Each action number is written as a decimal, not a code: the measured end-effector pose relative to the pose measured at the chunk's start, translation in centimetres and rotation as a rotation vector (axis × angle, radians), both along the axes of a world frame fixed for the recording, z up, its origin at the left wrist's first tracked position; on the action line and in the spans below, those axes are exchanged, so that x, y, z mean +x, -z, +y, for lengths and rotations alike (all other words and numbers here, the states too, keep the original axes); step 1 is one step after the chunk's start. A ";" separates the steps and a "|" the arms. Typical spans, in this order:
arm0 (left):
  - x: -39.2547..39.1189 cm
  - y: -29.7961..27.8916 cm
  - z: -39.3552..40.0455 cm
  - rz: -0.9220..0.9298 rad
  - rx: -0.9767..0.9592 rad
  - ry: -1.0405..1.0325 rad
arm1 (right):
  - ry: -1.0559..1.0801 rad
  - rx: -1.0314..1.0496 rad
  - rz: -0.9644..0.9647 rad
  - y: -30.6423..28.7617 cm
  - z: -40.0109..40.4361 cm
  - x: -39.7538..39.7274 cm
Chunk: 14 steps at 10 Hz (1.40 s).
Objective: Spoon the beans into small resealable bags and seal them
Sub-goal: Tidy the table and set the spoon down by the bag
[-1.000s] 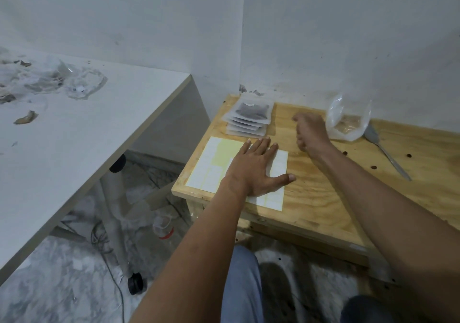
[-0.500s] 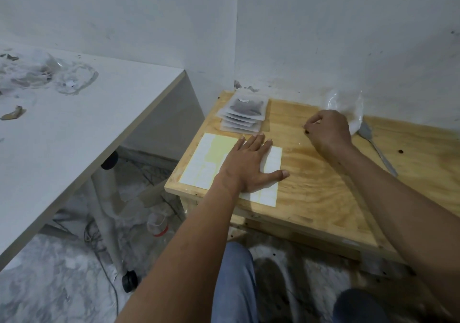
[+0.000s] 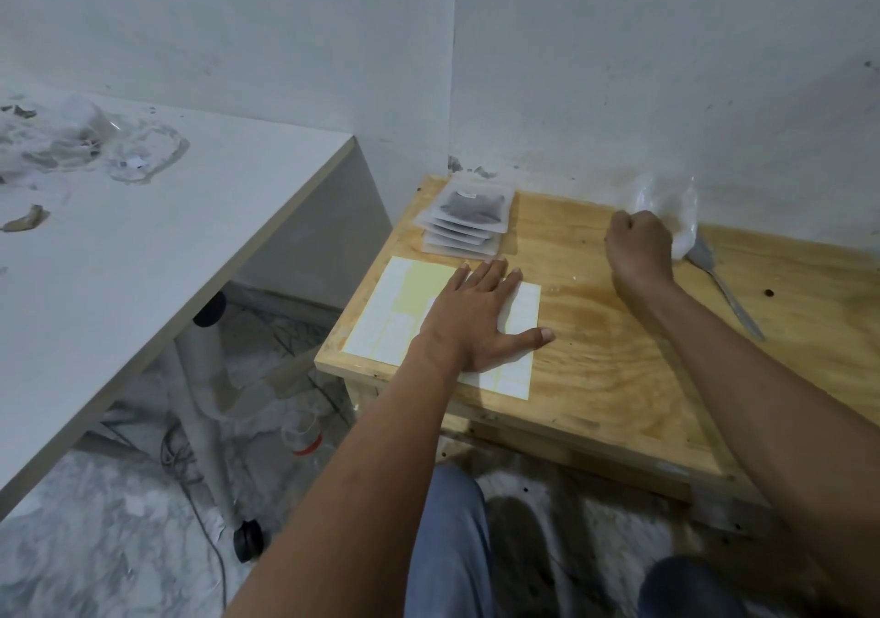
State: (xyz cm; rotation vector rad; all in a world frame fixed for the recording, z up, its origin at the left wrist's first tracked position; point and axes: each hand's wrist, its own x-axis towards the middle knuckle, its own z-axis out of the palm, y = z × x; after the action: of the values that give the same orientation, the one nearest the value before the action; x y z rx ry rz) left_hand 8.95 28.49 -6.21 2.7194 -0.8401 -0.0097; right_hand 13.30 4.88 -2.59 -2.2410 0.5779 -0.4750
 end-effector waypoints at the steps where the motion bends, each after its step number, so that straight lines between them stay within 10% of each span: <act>1: 0.0 0.0 0.0 -0.002 0.002 0.000 | 0.033 0.115 0.064 -0.8 -1.3 0.5; 6: 0.2 0.1 0.0 -0.004 0.002 0.004 | -0.091 -0.433 0.105 -0.2 -3.1 0.5; 11: 0.1 0.2 0.0 -0.011 0.020 0.004 | -0.143 -0.467 0.226 0.5 -3.1 1.3; 14: 0.0 -0.1 0.1 -0.015 0.067 0.033 | 0.033 1.127 -0.094 -4.5 -3.3 -1.9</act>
State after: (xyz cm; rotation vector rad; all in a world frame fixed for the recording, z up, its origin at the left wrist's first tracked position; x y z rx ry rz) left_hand 8.99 28.55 -6.12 2.7702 -0.9048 -0.0247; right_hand 11.42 1.58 1.95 -1.1308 0.6169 -0.1741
